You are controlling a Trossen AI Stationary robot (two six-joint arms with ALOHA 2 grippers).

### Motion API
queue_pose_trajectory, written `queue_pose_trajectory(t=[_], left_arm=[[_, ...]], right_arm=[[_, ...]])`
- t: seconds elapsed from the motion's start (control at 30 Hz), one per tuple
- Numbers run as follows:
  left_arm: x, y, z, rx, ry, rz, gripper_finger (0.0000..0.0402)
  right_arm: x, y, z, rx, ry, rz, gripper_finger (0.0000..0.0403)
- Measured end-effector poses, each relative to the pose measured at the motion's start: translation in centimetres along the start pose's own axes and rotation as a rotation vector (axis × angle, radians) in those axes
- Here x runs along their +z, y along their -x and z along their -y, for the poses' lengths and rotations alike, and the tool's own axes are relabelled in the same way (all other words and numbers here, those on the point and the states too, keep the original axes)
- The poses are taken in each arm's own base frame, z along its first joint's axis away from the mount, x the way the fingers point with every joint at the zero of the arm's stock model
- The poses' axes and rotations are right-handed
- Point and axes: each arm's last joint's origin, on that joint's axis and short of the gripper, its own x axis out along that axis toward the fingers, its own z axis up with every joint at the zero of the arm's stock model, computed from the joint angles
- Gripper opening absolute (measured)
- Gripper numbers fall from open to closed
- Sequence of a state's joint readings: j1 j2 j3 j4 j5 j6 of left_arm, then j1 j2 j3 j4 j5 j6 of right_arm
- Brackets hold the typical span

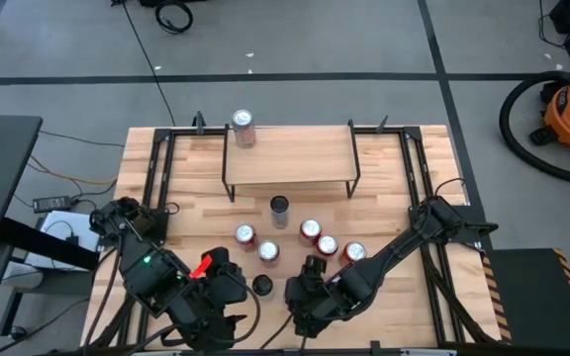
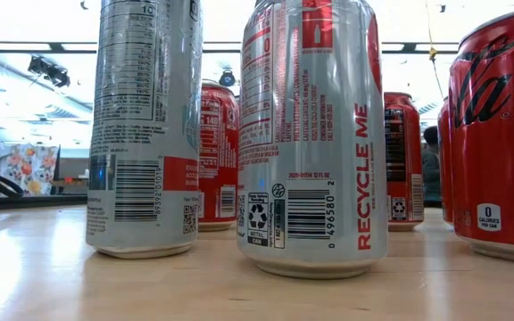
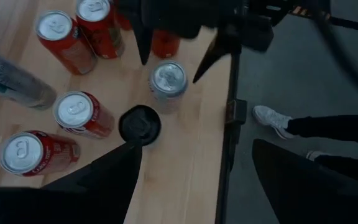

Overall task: Place canned beverage on shelf
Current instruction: Put the silver soda can aligned with the other silver soda can on the shelf

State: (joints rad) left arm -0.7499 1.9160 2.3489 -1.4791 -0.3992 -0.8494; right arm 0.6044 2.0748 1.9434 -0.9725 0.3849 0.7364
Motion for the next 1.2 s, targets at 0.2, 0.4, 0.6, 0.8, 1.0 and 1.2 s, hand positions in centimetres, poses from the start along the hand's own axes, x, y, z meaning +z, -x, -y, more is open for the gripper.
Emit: queue_pose_trajectory(t=[0.2,0.4,0.6,0.8,1.0,1.2], left_arm=[[0.0,-0.1,-0.5,0.036,0.005,-0.021,0.0315],[-0.4,0.3,-0.9,0.057,-0.011,-0.056,0.0315],[-0.3,1.3,-1.5,0.037,-0.006,-0.042,0.0315],[0.0,1.4,-1.8,0.040,-0.010,-0.038,0.0315],[0.1,1.3,-1.9,0.042,-0.010,-0.038,0.0315],[0.1,1.3,-1.9,0.042,-0.017,-0.038,0.0315]], right_arm=[[0.0,-1.4,0.1,-0.029,-0.058,-0.004,0.0352],[-0.3,-2.4,-0.2,-0.030,-0.085,-0.024,0.0352],[-1.0,-3.7,-0.2,-0.075,-0.113,-0.056,0.0352],[-1.6,-4.5,0.0,-0.093,-0.143,-0.068,0.0351],[-3.1,-6.4,0.4,-0.074,-0.153,-0.129,0.0349],[-4.3,-7.8,0.9,-0.075,-0.142,-0.157,0.0348]])
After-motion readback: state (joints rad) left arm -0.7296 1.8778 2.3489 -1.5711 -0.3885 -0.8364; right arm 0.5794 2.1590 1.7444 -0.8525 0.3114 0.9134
